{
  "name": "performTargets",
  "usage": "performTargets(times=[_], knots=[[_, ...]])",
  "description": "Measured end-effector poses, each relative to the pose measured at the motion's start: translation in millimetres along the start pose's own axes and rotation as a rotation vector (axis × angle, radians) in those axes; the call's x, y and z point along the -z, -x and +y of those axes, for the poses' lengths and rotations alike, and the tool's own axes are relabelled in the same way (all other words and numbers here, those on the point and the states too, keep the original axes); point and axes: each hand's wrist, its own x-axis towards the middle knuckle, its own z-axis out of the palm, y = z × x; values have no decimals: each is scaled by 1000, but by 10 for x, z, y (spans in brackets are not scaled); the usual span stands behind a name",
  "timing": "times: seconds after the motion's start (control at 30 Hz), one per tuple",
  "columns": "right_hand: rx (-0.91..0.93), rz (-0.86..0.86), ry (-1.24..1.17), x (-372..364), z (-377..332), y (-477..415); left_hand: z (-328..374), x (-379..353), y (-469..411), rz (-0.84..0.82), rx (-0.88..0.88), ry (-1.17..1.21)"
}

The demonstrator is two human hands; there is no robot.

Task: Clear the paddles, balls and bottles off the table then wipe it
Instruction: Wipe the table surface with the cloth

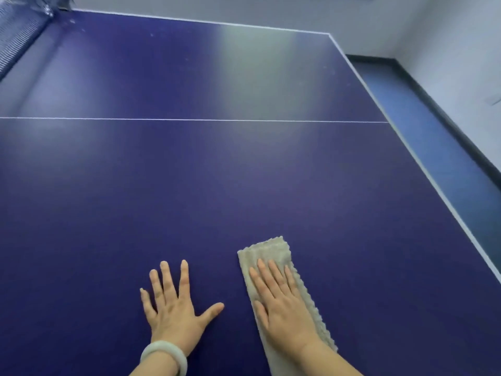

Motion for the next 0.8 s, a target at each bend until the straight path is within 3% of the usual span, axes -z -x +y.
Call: performTargets(times=[0.07,0.17,0.23,0.57,0.7,0.8], knots=[[58,35,28,3,444,117,16,29,-16,-51,20,-27],[-190,54,3,21,985,15,32,88,-79,-104,10,55],[-256,27,-12,38,1146,-139,21,-78,-144,-93,18,117],[-135,48,39,91,1400,-927,5,-80,-107,-117,61,-12],[-130,39,24,82,1411,-931,345,278,-180,-37,212,148],[-118,18,22,89,1415,-909,722,329,-490,84,180,232]])
